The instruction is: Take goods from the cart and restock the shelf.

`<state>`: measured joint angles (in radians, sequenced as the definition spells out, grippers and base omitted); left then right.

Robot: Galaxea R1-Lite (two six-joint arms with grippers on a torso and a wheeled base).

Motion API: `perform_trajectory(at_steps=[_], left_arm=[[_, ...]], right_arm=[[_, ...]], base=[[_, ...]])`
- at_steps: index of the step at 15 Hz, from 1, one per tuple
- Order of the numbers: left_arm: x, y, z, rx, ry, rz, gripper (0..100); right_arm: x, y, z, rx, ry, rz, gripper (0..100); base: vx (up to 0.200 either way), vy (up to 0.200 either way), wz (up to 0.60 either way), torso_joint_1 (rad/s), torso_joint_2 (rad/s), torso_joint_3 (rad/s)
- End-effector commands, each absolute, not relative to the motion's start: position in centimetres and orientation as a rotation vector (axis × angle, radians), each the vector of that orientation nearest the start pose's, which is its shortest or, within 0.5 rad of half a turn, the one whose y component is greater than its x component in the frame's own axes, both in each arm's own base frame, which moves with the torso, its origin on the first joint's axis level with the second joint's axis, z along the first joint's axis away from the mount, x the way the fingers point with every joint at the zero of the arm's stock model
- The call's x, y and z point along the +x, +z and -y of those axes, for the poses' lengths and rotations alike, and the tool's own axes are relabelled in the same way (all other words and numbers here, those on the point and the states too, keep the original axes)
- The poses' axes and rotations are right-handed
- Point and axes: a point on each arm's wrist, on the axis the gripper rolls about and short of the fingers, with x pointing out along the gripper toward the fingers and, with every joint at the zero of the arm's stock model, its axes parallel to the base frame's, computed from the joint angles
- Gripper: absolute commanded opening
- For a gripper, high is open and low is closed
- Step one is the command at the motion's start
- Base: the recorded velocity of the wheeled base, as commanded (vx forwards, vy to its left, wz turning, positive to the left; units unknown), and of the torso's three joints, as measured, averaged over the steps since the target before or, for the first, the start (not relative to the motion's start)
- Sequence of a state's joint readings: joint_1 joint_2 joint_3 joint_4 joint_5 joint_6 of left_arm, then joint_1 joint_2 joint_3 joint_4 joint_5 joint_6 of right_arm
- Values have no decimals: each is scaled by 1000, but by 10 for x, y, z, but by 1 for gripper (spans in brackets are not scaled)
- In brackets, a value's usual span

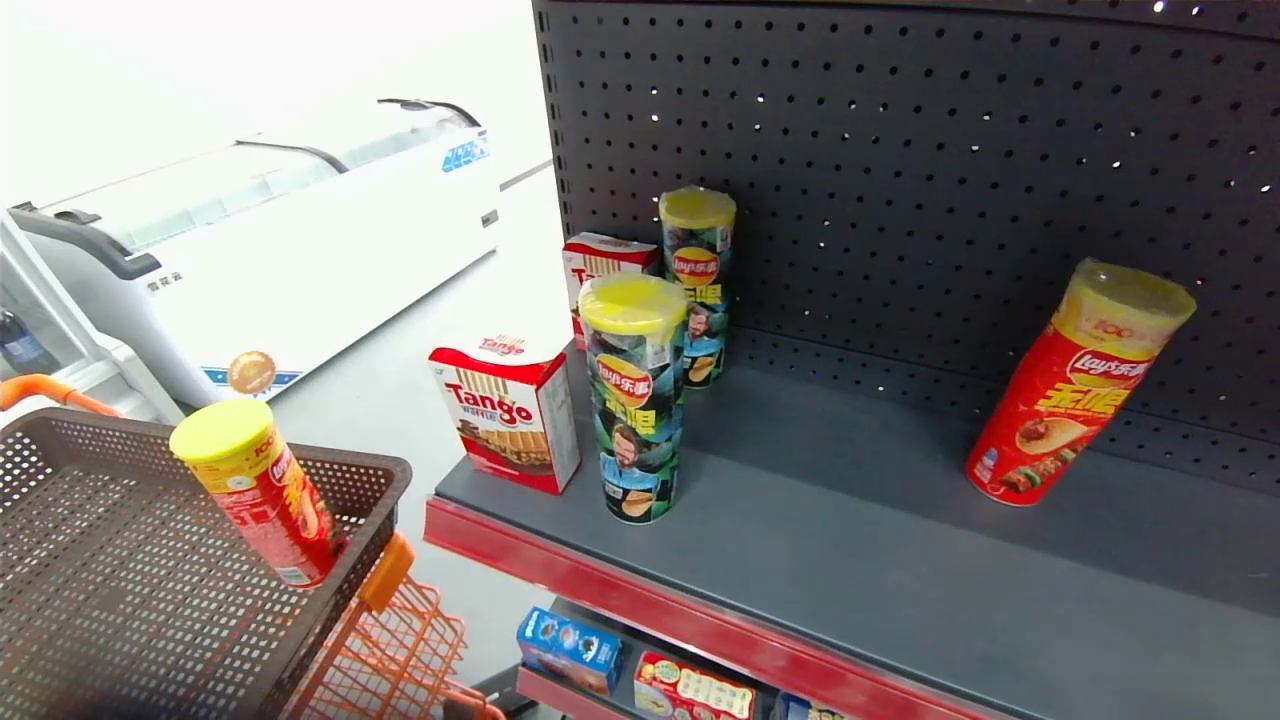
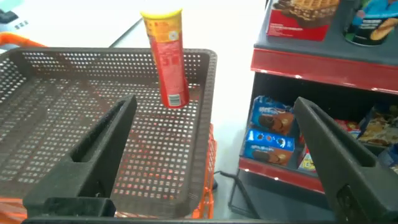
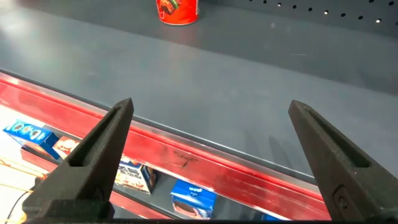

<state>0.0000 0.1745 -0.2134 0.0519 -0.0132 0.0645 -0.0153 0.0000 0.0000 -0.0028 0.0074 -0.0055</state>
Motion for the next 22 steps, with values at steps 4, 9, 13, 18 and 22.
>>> perform_trajectory(at_steps=[4, 9, 13, 18, 22], left_arm=[[69, 199, -13, 49, 168, -240, 100], [107, 179, -24, 28, 177, -427, 100], [138, 132, -33, 35, 192, -359, 100], [173, 113, -46, 31, 225, -307, 100], [198, 100, -52, 21, 218, -327, 100]], right_arm=[[-23, 76, -1, -6, -8, 0, 100], [-23, 76, -1, -5, -8, 2, 100], [-23, 76, -1, -6, -8, 2, 100], [-23, 76, -1, -6, -8, 2, 100], [-23, 76, -1, -6, -8, 2, 100]], base=[[0, 0, 0, 0, 0, 0], [0, 0, 0, 0, 0, 0], [0, 0, 0, 0, 0, 0], [0, 0, 0, 0, 0, 0], [0, 0, 0, 0, 0, 0]])
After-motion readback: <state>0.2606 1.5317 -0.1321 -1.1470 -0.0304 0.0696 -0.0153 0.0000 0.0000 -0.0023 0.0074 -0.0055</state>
